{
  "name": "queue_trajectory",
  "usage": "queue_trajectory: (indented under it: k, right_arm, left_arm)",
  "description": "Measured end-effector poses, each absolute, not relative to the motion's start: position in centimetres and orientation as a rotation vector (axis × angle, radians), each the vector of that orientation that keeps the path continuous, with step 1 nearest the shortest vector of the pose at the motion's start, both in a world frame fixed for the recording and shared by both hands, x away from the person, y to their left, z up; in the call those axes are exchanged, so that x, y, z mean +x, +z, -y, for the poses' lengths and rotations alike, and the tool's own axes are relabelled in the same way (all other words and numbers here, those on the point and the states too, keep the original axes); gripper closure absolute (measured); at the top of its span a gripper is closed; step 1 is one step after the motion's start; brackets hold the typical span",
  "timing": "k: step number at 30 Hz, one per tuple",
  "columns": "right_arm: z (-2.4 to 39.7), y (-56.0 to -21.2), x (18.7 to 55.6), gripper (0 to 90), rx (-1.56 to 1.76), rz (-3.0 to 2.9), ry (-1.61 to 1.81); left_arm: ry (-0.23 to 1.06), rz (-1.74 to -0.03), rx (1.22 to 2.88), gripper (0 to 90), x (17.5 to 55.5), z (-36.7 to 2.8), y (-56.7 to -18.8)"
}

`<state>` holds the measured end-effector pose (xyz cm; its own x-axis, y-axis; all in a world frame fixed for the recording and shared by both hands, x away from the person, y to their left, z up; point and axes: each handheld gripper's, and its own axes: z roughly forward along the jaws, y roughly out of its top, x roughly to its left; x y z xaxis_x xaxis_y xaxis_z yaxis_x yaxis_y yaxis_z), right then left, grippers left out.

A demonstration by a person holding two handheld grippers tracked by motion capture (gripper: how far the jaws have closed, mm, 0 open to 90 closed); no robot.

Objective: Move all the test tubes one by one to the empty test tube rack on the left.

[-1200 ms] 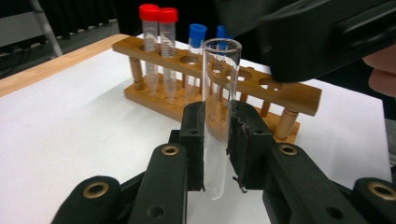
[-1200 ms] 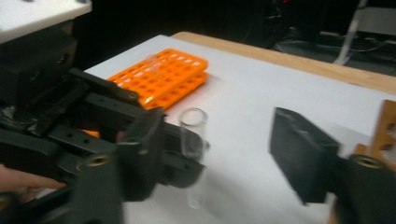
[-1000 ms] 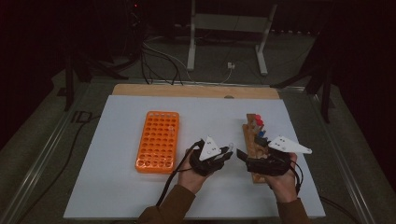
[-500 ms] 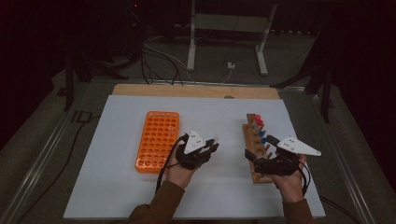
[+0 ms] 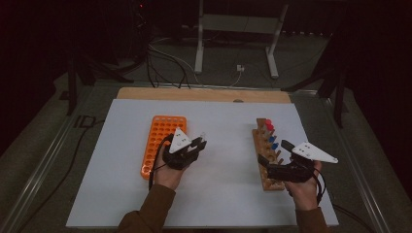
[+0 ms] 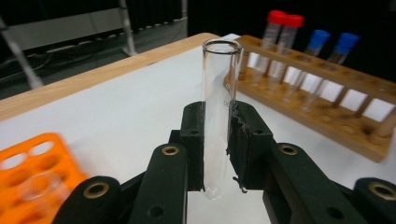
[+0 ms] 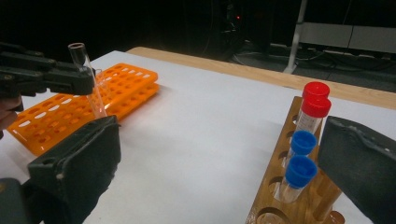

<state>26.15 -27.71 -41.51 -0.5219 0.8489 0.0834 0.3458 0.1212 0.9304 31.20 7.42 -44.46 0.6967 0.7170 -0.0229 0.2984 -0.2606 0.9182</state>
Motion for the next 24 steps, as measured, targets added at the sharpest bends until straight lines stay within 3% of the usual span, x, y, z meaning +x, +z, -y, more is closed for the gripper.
queue_trajectory:
  k: [12,24]
  right_arm:
    - [27.8,-41.6,26.1,0.2,1.159,-1.922,1.392]
    - [27.9,-41.6,26.1,0.2,1.157,-1.922,1.395]
  left_arm:
    - [0.564,-0.884,1.813,76.9,32.4,-11.2,-44.3]
    - [0.601,-0.952,1.841,76.8,33.3,-12.2,-45.9]
